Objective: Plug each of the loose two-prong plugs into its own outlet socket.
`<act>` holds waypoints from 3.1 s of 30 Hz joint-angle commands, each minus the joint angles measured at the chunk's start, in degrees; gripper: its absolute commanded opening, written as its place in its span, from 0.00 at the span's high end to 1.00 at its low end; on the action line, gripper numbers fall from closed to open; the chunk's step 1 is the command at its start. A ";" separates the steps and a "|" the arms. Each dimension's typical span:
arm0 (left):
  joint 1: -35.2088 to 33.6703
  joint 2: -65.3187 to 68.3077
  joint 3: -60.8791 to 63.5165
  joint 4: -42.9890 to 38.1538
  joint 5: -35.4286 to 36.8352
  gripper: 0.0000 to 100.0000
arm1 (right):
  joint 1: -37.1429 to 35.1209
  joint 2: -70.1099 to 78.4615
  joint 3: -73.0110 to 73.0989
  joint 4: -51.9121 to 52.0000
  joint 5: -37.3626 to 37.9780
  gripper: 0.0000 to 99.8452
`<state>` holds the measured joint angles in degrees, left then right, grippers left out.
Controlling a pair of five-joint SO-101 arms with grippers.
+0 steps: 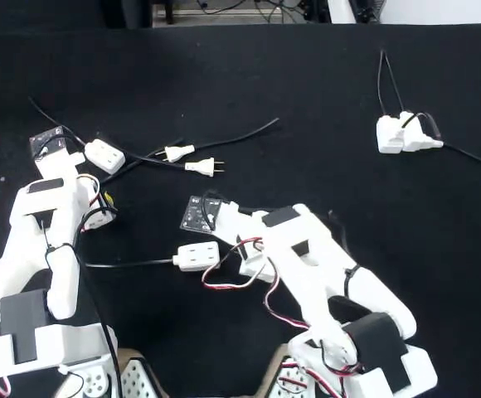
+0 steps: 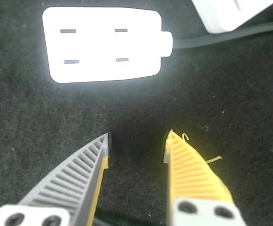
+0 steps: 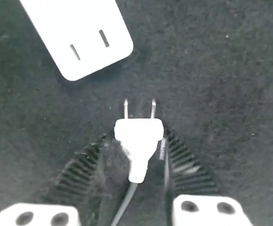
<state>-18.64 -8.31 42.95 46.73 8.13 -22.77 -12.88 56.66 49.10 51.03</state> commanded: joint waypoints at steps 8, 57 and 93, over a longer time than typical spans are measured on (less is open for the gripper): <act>-0.75 -2.73 -0.57 -0.18 -0.09 0.80 | 2.11 -2.07 -0.57 0.53 -0.62 0.99; 20.53 -74.64 33.10 1.49 -6.15 0.80 | -22.07 -25.45 15.34 -36.04 -28.92 0.99; 25.27 -83.96 28.88 9.67 -9.41 0.80 | -18.46 -25.10 14.81 -36.31 -28.92 0.99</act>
<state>5.71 -86.37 73.71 55.87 -0.92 -42.64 -38.29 72.48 14.37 22.37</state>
